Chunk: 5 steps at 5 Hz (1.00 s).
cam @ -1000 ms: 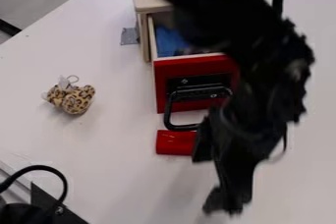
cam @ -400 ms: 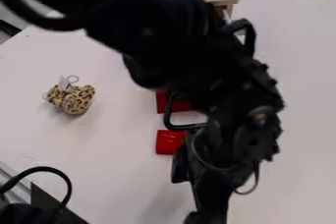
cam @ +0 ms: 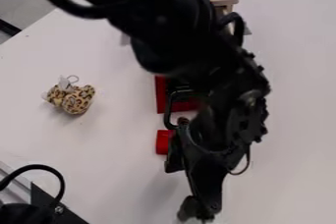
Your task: Close the drawer
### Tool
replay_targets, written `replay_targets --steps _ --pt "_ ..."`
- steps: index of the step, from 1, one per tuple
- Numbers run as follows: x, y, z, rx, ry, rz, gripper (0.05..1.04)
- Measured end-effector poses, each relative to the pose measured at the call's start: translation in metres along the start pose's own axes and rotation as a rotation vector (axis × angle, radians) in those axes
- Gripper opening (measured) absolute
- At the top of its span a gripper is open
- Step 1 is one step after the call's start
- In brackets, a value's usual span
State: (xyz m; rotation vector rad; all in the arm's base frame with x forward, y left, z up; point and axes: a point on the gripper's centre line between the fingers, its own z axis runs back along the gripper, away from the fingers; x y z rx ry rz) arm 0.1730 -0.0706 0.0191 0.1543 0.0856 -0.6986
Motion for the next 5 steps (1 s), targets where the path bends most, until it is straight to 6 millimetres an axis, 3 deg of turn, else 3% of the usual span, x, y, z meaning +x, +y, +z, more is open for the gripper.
replay_targets --steps 3,5 --pt "0.013 0.016 0.002 -0.032 -0.012 0.045 0.999" --pt "0.032 0.022 0.013 -0.026 -0.055 0.039 0.999"
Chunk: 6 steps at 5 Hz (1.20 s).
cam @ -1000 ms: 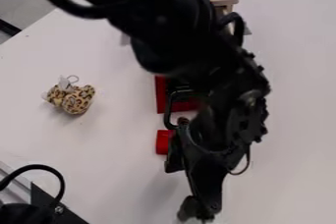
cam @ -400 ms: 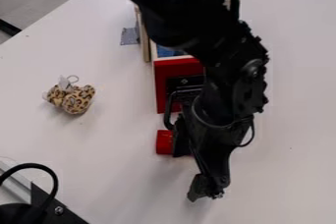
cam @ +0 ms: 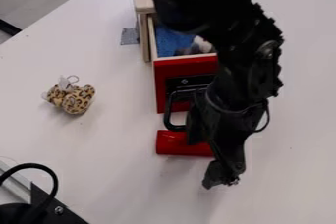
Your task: Close the drawer
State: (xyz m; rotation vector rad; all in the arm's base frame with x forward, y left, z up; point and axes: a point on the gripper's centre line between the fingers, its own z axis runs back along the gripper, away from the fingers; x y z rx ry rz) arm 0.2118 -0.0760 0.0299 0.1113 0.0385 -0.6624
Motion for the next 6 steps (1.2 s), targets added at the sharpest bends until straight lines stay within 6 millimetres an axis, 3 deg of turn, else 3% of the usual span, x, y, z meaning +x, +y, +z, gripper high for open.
replay_targets --steps 3,6 --pt "0.034 0.036 -0.026 0.017 0.038 0.075 0.998" --pt "0.052 0.068 -0.032 0.027 0.044 0.153 0.997"
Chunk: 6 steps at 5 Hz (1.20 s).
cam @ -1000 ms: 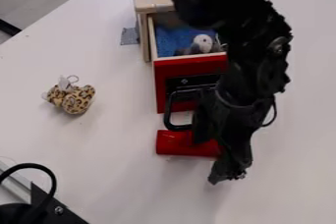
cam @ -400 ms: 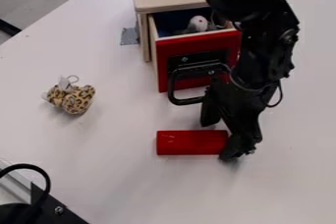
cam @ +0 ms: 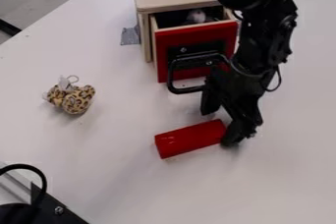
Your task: Close the drawer
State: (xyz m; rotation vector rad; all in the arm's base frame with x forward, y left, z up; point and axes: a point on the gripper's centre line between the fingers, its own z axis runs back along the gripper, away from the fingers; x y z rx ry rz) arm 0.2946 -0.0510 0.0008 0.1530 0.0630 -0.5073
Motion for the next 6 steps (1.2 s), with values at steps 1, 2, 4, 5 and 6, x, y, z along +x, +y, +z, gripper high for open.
replay_targets --steps 1,2,4,5,6 --pt "0.0042 0.014 -0.0027 0.002 -0.003 0.03 0.997" --pt "0.0046 0.0165 -0.0027 0.001 -0.005 0.03 0.997" --pt "0.0036 0.0185 -0.003 0.003 -0.002 0.03 0.997" --pt "0.0029 0.0206 -0.0033 0.004 -0.001 0.034 0.997" --pt "0.002 0.0224 -0.0031 0.004 0.0 0.039 0.997"
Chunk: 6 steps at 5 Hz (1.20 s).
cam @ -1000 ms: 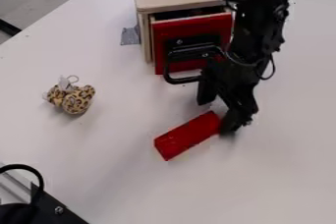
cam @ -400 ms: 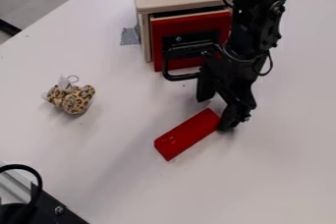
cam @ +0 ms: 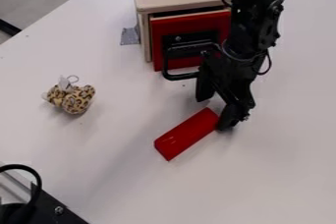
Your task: Close the drawer
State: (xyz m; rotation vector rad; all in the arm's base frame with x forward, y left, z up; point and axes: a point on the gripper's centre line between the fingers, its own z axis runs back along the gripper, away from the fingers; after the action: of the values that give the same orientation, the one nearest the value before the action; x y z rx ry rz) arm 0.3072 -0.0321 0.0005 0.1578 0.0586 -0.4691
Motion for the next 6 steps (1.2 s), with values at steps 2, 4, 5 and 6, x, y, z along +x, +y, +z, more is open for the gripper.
replay_targets --steps 2,4,5,6 --pt "-0.01 0.024 -0.004 -0.009 0.018 0.07 0.998" --pt "-0.01 0.025 -0.003 -0.019 0.014 0.076 0.998" --pt "-0.011 0.022 0.002 -0.039 0.008 0.06 0.998" --pt "-0.017 0.012 0.018 -0.037 -0.035 0.032 0.998"
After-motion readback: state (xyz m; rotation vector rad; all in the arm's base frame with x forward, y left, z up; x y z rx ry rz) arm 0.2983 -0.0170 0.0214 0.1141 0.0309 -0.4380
